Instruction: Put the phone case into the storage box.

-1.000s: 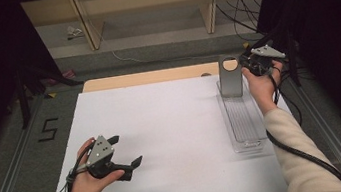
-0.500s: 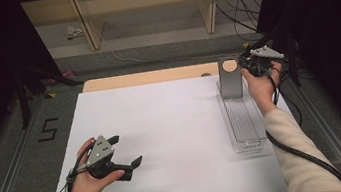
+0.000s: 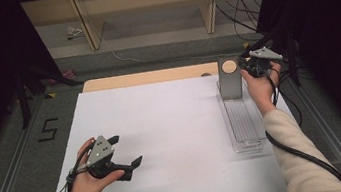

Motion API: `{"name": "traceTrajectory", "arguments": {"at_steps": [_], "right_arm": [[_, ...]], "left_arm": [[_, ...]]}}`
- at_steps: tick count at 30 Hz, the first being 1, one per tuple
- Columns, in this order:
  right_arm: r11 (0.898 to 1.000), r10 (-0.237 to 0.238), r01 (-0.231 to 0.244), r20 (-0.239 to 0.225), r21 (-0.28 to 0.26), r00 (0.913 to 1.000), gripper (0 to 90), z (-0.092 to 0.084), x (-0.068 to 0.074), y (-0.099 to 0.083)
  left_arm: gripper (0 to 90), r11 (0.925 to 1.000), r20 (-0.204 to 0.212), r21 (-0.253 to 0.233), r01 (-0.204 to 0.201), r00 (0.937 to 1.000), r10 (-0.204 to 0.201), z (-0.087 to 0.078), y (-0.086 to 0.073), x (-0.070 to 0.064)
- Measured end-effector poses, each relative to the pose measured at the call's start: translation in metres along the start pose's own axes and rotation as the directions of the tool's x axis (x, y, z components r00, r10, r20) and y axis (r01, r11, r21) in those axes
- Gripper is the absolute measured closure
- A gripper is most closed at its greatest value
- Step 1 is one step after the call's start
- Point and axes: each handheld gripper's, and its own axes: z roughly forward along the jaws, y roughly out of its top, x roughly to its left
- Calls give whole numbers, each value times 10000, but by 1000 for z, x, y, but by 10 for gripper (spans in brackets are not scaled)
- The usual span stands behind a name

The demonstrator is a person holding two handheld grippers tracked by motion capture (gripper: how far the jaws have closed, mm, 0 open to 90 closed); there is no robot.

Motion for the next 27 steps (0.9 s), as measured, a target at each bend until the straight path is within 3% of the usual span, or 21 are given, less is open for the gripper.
{"name": "traceTrajectory", "arguments": {"at_steps": [6, 17, 27], "right_arm": [[10000, 30, -30, 38, -11, 10000, 845, 1, -1, -1], [9999, 31, -33, 142, 150, 9999, 676, 7, -1, -6], [9995, 39, -35, -147, 313, 9999, 558, 11, 1, -7]], "left_arm": [[0, 10000, 5, 5, -8, 10000, 8, 0, 0, 0], [0, 10000, 13, 6, -3, 10000, 3, 0, 0, 0], [0, 10000, 34, 40, -11, 10000, 11, 0, 0, 0]]}}
